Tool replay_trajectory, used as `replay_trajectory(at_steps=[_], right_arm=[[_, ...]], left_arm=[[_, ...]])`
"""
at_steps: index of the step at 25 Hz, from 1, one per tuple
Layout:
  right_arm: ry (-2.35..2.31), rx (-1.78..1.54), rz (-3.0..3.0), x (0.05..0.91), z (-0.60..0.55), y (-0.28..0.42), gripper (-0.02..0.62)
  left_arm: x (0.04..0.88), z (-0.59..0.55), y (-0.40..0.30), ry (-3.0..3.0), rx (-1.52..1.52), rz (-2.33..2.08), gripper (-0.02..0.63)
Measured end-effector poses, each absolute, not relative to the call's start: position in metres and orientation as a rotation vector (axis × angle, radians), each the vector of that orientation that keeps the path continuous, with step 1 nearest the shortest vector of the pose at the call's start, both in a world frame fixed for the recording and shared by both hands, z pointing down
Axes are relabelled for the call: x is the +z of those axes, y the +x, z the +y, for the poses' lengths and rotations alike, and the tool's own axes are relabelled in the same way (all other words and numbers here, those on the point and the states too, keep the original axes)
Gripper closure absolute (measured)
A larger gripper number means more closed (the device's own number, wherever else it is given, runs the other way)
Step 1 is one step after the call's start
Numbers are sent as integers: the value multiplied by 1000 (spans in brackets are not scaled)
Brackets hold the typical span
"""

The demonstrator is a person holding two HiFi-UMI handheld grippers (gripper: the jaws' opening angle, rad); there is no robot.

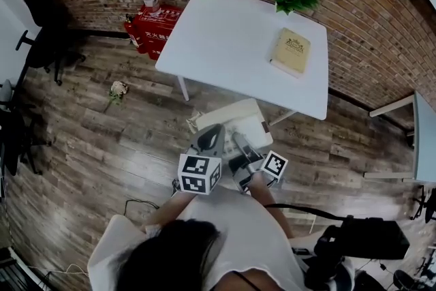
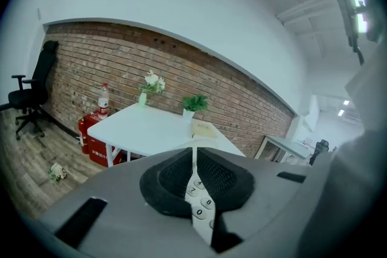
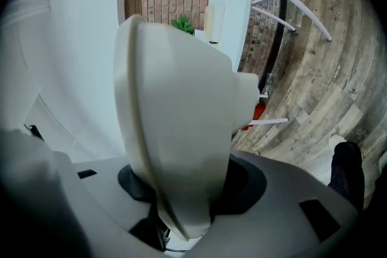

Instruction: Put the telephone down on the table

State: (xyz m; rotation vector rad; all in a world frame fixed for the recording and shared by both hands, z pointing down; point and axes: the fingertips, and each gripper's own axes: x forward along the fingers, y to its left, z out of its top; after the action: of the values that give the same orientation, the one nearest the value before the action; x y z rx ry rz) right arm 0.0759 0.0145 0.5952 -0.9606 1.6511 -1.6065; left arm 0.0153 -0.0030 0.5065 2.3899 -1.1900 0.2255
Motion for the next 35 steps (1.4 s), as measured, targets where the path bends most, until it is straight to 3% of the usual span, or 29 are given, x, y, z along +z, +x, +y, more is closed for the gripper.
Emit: replay_trajectory(at_steps=[35], right_arm=[[-1055,-1513,1592,587,-138,46,371]], left_arm=[[518,-164,-18,2440,249,-1054,565]])
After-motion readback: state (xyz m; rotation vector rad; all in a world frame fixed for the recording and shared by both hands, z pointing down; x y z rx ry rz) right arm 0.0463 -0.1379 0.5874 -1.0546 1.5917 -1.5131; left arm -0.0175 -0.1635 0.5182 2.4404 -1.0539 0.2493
